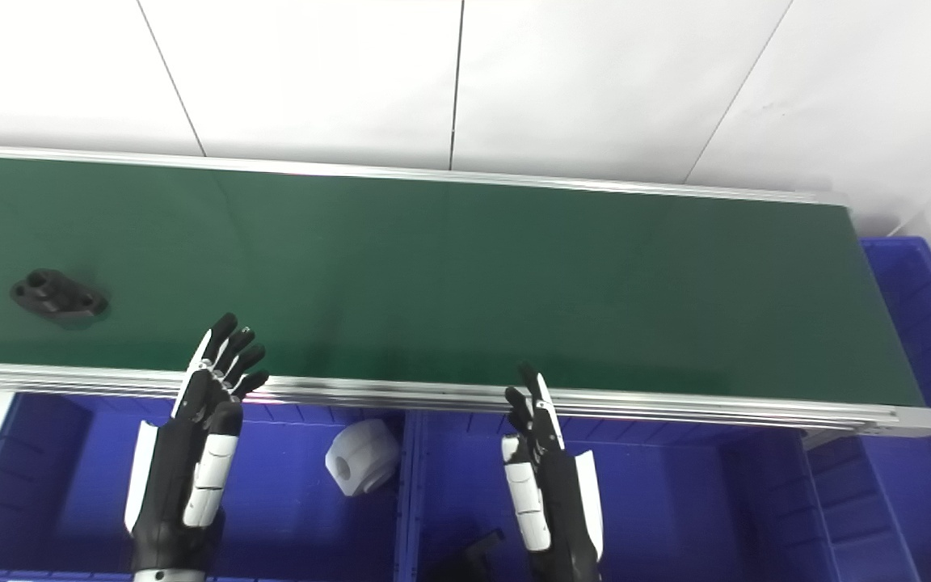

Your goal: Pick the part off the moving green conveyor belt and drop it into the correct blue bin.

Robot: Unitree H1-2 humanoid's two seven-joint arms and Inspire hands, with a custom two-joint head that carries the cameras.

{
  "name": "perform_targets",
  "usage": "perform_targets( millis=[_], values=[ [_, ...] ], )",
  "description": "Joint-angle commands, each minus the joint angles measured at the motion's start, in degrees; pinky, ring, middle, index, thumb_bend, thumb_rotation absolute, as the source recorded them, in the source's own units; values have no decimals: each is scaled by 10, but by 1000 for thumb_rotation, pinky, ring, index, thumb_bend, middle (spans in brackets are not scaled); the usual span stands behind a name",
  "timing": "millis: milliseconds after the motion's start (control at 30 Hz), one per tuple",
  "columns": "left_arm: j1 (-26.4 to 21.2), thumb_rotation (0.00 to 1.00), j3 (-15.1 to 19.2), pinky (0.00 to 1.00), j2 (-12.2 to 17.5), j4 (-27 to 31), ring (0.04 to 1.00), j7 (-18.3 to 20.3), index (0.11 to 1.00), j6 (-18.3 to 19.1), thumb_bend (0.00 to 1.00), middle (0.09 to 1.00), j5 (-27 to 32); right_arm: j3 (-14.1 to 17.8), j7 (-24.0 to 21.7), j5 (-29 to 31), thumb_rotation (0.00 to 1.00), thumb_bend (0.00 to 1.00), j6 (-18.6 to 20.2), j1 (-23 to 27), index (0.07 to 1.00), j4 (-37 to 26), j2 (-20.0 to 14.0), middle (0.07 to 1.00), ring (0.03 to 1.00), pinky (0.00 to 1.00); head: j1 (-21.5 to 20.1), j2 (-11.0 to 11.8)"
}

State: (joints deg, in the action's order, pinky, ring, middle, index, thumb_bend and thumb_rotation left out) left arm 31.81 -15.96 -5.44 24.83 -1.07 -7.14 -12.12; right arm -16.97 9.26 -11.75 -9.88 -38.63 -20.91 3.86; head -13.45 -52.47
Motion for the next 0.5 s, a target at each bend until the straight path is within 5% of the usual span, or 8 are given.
perform_targets(
  millis=[0, 467],
  values=[
    [-1, 895, 3, 825, 3, 17, 877, 1, 937, -4, 487, 910, 12, -9, 0, -7, 1000, 707, -19, -4, 968, -13, 18, 985, 935, 917, -33, -2],
    [-12, 891, 20, 833, 29, 17, 879, 8, 953, -1, 481, 918, 41, -24, 12, -17, 1000, 698, -18, 1, 979, -3, 38, 982, 926, 908, -66, -1]
  ],
)
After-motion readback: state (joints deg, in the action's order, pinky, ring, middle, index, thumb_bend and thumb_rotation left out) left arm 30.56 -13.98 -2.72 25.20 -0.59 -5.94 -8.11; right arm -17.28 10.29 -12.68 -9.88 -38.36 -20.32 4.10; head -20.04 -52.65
